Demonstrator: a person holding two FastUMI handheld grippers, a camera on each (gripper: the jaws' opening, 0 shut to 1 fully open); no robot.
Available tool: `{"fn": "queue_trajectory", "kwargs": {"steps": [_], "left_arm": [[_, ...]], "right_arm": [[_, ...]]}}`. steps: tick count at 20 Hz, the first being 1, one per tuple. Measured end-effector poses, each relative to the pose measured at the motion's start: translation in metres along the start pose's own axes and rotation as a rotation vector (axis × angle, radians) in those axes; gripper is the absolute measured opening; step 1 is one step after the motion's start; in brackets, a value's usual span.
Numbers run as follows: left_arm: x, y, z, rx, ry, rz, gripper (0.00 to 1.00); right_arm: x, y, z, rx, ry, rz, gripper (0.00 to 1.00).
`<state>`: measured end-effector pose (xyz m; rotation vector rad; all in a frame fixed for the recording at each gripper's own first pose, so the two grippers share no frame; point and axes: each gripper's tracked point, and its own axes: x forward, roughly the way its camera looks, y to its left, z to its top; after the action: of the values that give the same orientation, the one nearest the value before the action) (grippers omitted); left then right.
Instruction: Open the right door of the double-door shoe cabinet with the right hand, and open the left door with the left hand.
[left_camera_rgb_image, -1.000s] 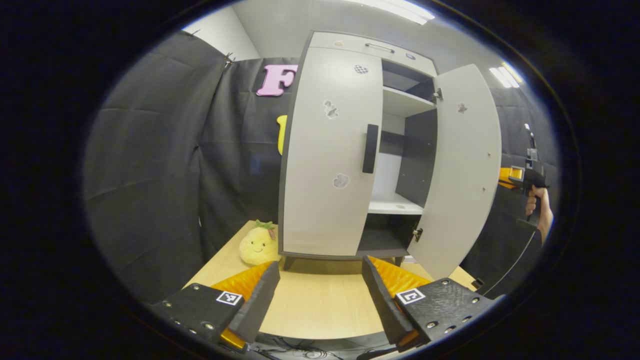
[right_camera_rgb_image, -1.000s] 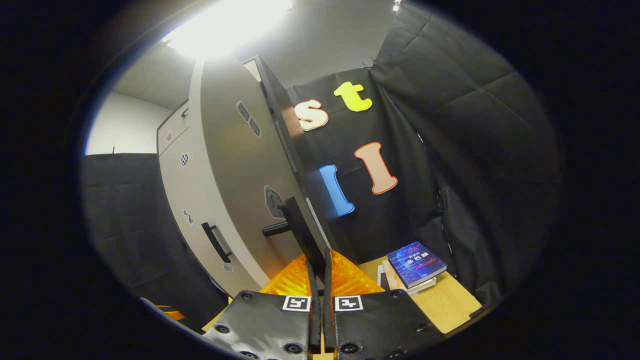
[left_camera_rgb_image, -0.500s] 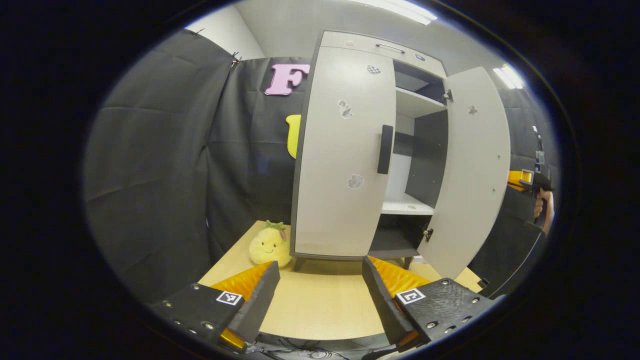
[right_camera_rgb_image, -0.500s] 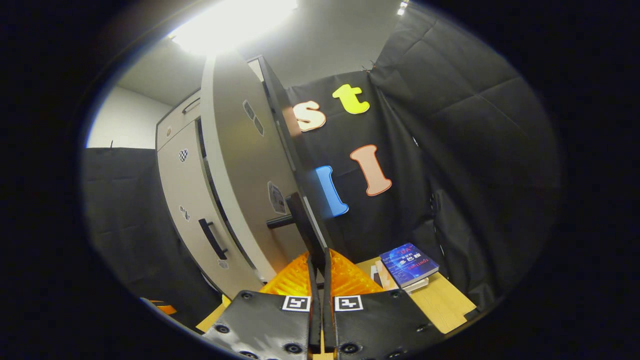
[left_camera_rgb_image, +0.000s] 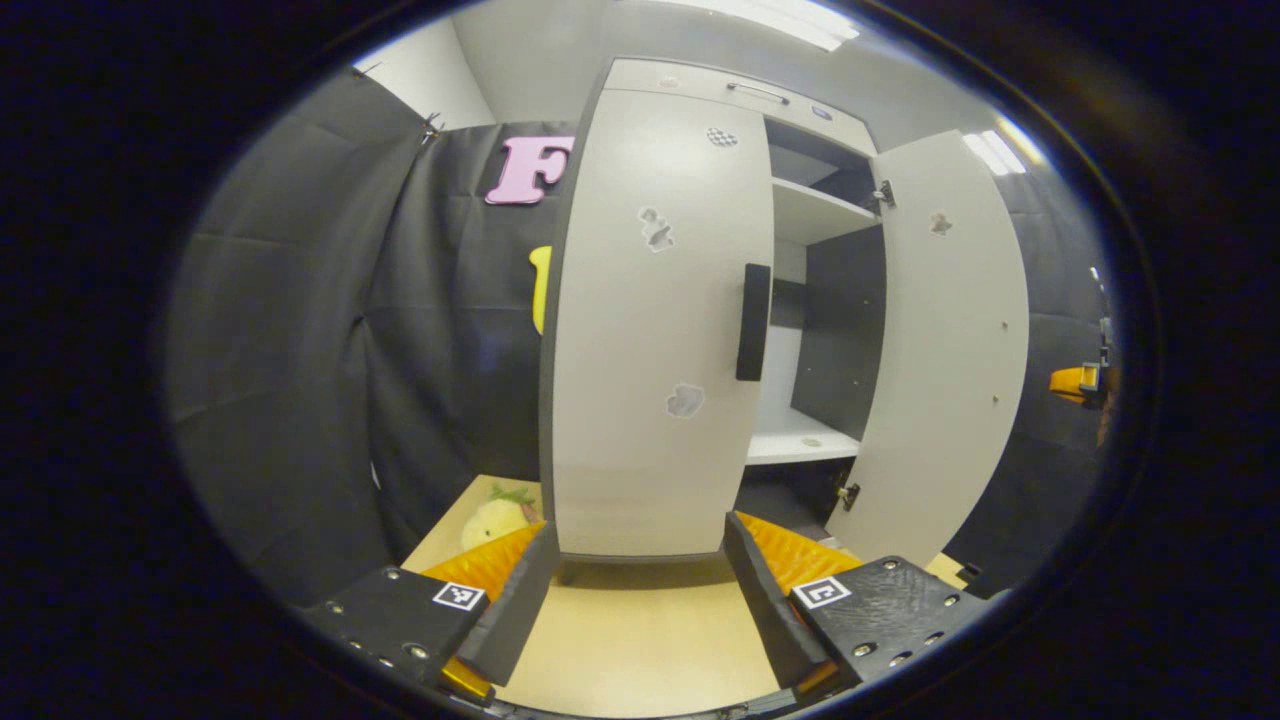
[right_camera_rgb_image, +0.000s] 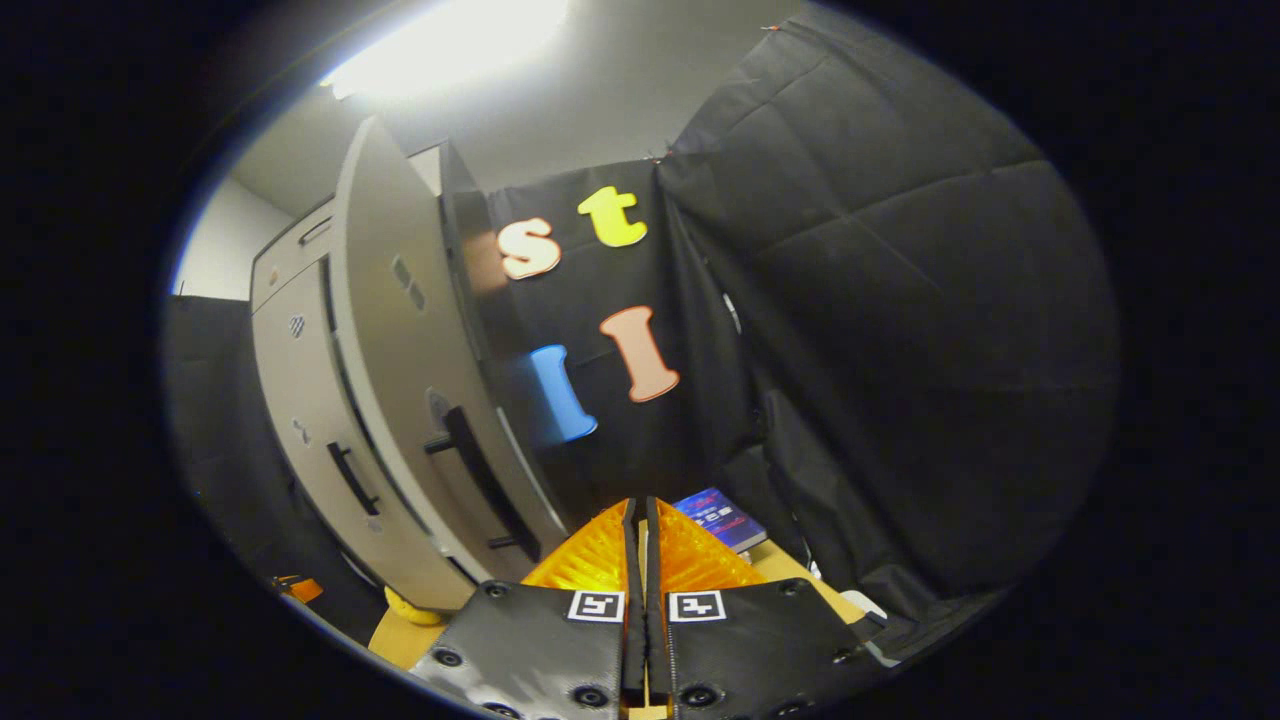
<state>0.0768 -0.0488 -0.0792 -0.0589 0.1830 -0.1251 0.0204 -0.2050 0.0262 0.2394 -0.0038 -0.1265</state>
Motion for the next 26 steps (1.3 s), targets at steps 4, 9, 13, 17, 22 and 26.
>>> {"fn": "queue_trajectory", "kwargs": {"steps": [4,9,13,17,22,26], "left_arm": [[0.055,-0.036,0.039,0.038,-0.032,-0.033,0.95],[0.108,-0.073,0.081,0.025,-0.082,-0.047,0.94],[0.142,-0.083,0.113,0.036,-0.113,-0.015,0.94],[0.168,-0.090,0.136,0.067,-0.137,0.033,0.95],[0.193,-0.101,0.151,0.005,-0.136,0.061,0.92],[0.202,-0.104,0.156,0.020,-0.126,0.090,0.76]], "right_arm": [[0.028,-0.036,0.030,-0.048,-0.123,-0.114,0.02],[0.075,-0.059,0.039,-0.105,-0.159,-0.164,0.24],[0.116,-0.077,0.037,-0.190,-0.140,-0.200,0.89],[0.150,-0.086,0.029,-0.282,-0.116,-0.205,0.93],[0.185,-0.087,0.029,-0.277,-0.100,-0.163,0.98],[0.198,-0.093,0.031,-0.305,-0.105,-0.161,0.98]]}}
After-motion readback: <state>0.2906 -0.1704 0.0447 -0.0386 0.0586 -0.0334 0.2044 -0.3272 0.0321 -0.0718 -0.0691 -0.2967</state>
